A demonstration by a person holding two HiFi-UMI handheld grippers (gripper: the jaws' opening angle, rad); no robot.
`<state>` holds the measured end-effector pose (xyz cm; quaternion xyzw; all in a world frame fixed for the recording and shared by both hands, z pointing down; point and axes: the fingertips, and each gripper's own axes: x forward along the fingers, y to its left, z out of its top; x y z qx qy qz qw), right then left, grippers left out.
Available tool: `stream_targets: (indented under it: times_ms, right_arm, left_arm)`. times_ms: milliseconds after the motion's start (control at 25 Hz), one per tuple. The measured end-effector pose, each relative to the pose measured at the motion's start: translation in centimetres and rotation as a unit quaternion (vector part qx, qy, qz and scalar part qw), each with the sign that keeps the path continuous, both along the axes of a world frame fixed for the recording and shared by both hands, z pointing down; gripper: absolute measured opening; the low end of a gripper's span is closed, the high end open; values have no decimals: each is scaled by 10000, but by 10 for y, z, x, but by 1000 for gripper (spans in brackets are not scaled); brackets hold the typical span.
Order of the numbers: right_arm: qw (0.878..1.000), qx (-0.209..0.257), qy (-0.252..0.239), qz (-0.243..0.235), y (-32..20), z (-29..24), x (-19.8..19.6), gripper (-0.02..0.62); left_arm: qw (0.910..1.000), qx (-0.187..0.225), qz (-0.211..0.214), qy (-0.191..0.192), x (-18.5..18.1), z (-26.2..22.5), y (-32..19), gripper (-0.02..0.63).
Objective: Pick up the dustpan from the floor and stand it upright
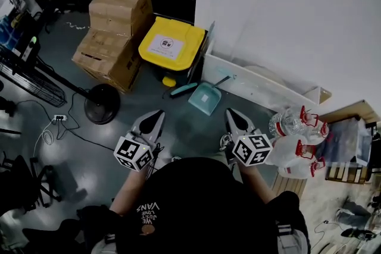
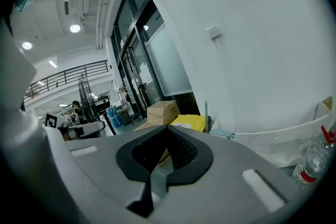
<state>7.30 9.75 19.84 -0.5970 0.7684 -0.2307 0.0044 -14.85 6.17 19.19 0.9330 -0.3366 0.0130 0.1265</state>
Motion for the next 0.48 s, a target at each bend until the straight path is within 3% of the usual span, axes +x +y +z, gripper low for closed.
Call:
stream_targets:
  times_ms: [480]
  right_arm:
    - [9992,184,318,-171,-7,-16,-17,2]
  left_arm:
    - [9997,195,-112,83,-10,-13,-5,54]
